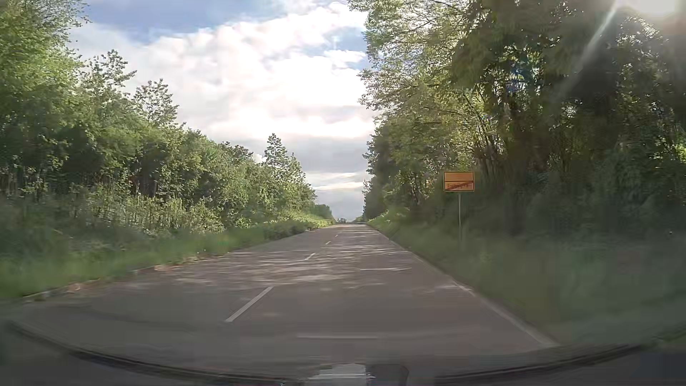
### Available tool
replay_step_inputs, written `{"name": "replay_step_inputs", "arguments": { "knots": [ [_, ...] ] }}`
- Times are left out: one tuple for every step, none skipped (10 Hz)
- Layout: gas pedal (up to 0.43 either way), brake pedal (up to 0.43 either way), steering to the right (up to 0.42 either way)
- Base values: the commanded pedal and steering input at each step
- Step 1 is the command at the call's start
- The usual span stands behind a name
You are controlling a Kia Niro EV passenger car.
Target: Follow the waypoints while adhering to traffic rules and regulations
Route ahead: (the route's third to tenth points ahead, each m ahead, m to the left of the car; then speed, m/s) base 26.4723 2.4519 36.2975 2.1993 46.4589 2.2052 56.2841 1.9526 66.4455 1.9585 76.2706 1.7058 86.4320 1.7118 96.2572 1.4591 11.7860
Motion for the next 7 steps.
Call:
{"name": "replay_step_inputs", "arguments": {
  "knots": [
    [0.248, 0.0, 0.001],
    [0.248, 0.0, 0.001],
    [0.248, 0.0, 0.001],
    [0.248, 0.0, 0.001],
    [0.248, 0.0, 0.001],
    [0.248, 0.0, 0.001],
    [0.248, 0.0, 0.002]
  ]
}}
